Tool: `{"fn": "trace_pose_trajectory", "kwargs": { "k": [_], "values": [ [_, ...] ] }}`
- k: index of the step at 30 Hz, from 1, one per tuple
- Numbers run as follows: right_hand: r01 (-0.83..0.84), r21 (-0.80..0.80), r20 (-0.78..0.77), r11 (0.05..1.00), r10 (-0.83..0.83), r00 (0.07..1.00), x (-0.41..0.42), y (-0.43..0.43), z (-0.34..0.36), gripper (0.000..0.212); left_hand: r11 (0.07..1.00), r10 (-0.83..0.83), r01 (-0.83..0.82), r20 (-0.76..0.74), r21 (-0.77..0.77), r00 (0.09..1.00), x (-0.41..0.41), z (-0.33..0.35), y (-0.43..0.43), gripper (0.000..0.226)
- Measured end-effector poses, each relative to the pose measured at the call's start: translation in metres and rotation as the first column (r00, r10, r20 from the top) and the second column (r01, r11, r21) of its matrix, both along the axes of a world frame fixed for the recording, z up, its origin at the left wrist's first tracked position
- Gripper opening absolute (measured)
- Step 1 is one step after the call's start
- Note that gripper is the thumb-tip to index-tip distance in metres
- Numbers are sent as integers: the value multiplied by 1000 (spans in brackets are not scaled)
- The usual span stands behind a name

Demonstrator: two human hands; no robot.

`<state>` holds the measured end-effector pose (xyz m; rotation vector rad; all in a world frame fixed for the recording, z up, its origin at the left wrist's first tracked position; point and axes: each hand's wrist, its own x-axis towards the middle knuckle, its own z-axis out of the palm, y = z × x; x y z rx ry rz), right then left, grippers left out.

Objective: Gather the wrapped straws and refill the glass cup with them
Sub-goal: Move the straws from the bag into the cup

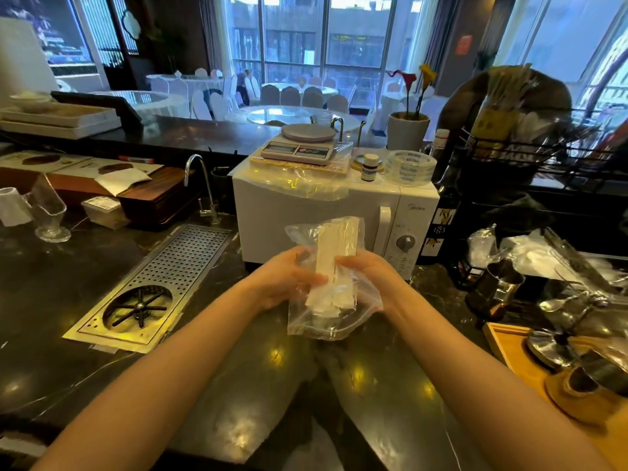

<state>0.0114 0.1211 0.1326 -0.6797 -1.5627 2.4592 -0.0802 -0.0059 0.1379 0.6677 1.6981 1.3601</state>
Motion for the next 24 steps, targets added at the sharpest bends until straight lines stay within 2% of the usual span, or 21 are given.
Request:
{"fn": "trace_pose_trajectory", "kwargs": {
  "k": [4,6,12,18,24],
  "values": [
    [41,283,-6,958,-41,999,-18,15,17,35,1000,-13,13,-216,-3,976,-20,15,22,43],
    [73,361,-38,930,-63,997,-28,24,20,35,998,-51,57,-292,12,955,-32,22,31,44],
    [137,400,-130,906,-92,987,-47,41,24,36,990,-107,137,-408,45,907,-60,28,55,45],
    [180,394,-133,901,-138,981,-52,49,5,40,990,-114,138,-381,37,917,-72,9,65,46],
    [201,398,-155,895,-150,976,-53,47,-16,32,990,-122,140,-370,21,921,-75,-12,67,50]
  ]
}}
